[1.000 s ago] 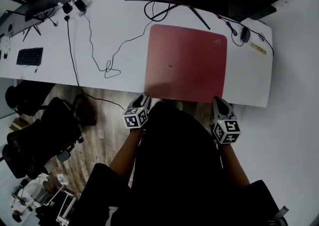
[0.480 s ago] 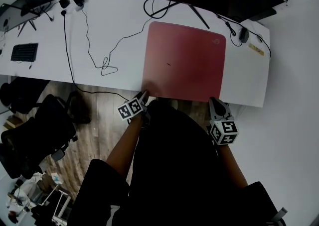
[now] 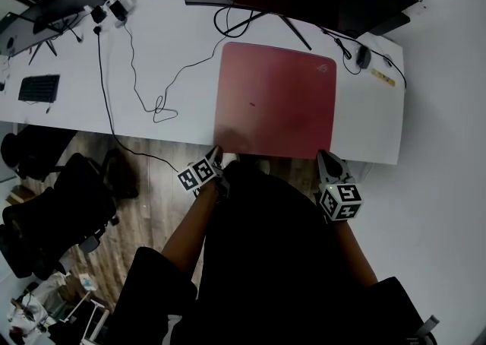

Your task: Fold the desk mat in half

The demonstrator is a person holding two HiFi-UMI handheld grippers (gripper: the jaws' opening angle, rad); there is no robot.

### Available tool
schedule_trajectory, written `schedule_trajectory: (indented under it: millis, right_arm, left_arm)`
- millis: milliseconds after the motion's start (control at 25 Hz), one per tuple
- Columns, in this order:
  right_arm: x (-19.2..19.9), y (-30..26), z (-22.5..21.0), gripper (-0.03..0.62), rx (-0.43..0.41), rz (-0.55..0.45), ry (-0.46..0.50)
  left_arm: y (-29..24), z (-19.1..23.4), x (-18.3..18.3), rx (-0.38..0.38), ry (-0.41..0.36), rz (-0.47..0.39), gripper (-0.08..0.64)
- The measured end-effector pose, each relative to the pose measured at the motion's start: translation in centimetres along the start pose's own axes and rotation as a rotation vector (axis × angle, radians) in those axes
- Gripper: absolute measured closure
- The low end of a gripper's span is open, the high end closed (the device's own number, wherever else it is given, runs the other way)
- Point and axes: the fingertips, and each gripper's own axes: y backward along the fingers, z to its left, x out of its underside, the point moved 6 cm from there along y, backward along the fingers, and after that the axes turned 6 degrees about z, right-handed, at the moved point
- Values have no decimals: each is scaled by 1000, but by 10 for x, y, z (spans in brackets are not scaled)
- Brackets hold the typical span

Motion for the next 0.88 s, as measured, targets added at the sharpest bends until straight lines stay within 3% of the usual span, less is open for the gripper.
schedule_trajectory:
  millis: [120, 320, 880]
  right_arm:
    - [-2, 3, -3, 594, -2, -28, -14]
    - [-4, 12, -8, 594, 3, -77, -48]
    - [-6, 36, -34, 594, 60, -207, -161]
  left_arm:
    - [3, -11, -2, -7, -56, 6, 529]
    - [9, -46, -4, -13, -225, 31, 529]
    - [-5, -136, 7, 107, -543, 122, 529]
